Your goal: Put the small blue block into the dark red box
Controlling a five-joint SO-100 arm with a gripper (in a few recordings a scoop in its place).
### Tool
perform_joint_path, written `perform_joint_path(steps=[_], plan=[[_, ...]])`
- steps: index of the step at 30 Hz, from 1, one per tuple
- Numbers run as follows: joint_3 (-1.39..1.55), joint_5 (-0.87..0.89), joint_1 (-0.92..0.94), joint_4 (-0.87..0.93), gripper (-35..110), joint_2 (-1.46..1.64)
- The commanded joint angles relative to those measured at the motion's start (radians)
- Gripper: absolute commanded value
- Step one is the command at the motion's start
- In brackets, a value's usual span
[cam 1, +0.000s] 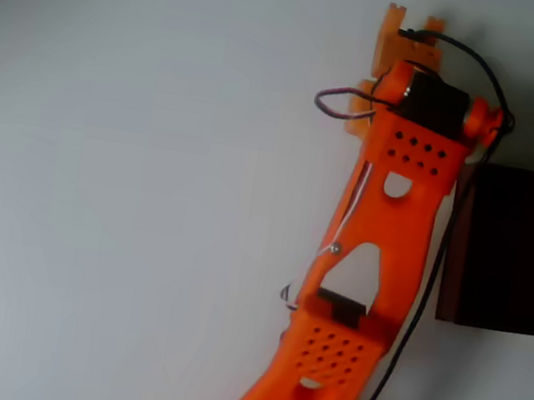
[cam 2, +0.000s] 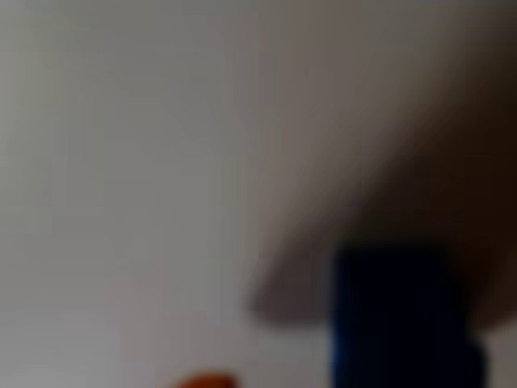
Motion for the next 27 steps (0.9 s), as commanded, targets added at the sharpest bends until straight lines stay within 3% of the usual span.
perform_joint_path(steps=[1, 5, 9, 19, 27], plan=[[-0.054, -0.005, 0.021, 0.014, 24, 0.012], [-0.083, -0.021, 0.040, 0.014, 20, -0.015], [-0.132, -0.075, 0.067, 0.015, 0, -0.052], [-0.225, -0.190, 0.104, 0.017, 0, -0.072], [0.015, -0.371, 0.193, 0.018, 0, 0.322]])
